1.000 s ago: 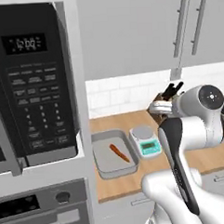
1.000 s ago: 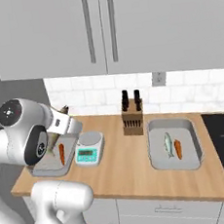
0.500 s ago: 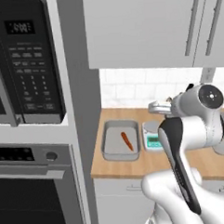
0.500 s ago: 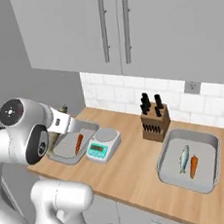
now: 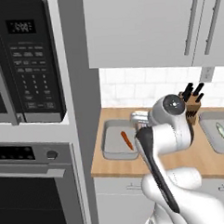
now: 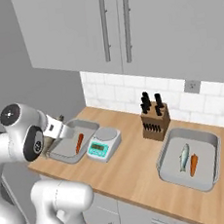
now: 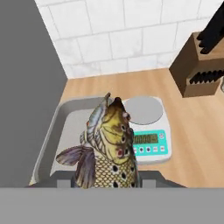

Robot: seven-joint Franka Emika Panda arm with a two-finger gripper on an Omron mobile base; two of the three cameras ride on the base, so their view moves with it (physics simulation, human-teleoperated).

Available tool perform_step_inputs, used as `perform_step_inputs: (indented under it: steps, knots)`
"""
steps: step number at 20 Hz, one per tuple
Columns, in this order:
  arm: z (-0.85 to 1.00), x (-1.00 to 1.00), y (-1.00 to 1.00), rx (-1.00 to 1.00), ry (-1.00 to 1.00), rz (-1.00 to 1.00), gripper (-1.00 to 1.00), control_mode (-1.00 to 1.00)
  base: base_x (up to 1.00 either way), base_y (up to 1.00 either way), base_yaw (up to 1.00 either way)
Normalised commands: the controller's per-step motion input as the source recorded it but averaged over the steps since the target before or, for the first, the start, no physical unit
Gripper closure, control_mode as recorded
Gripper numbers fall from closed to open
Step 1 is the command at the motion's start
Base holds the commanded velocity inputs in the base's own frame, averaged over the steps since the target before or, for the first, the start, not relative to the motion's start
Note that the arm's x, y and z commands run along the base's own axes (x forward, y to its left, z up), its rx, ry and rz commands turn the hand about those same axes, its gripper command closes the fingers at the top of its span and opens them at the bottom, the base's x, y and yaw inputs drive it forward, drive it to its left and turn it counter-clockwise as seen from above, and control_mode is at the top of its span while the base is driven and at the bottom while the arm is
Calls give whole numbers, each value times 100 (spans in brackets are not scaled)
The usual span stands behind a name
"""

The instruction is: Place one carrot and one fish in each tupperware on the nearby counter, to pack two identical lunches.

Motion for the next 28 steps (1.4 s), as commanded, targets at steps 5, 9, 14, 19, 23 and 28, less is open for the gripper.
perform_step_inputs:
  steps: [5,9,14,19,23,28]
  knots:
    - [-45,64,16,24,27,0,100,-100,0,0,0]
    - [-26,73,0,22,27,2,100,-100,0,0,0]
    - [-45,65,14,19,17,2,100,-100,0,0,0]
    - [-47,60,24,0,2,0,100,-100,0,0,0]
    - [-54,36,11,0,-1,-4,100,-100,0,0,0]
    - [-43,46,8,0,0,-3,100,-100,0,0,0]
